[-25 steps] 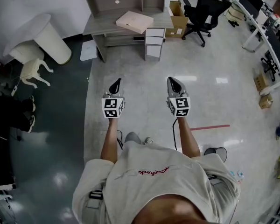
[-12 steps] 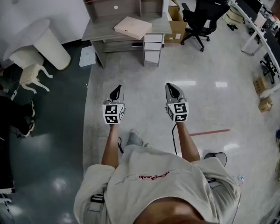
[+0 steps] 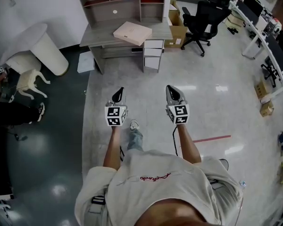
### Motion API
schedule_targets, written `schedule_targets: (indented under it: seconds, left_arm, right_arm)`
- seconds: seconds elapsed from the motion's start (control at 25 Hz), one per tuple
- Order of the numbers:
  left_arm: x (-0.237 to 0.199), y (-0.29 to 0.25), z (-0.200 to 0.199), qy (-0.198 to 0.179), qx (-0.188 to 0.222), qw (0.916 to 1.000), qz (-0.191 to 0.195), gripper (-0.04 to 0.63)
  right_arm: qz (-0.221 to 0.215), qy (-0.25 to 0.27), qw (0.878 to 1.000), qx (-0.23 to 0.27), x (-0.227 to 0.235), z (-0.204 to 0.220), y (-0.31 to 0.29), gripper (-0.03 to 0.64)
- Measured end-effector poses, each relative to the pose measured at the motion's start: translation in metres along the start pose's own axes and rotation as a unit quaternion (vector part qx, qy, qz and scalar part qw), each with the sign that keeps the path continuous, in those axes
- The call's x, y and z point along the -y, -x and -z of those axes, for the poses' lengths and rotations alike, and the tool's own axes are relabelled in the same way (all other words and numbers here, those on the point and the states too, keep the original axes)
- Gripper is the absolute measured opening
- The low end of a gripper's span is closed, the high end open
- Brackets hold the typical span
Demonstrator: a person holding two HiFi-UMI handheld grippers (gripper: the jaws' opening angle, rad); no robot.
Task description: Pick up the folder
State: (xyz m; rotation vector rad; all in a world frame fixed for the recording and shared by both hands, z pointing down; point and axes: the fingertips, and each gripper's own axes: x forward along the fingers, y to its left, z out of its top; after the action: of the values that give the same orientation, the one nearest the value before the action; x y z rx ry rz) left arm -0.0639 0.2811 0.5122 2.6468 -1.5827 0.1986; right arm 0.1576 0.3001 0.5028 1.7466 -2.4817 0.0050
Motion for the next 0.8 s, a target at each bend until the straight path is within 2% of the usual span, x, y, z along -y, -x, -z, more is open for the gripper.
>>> schedule_targets:
  seconds: [0.44,0.8]
  left_arm:
    - [-0.057,-0.076,-0.007,0.005,0.002,1.0,-0.002,0.0]
    - [-0.113,-0.156,-0.032,0.004,0.006,1.0,0.006,0.0]
  right_arm:
    - [-0.002,0.004,1.0,0.0,0.019,-0.009,-0.094,0.008]
    - [0.002,0.006,1.0,0.004,0.042,-0.03,-0.187,0.008]
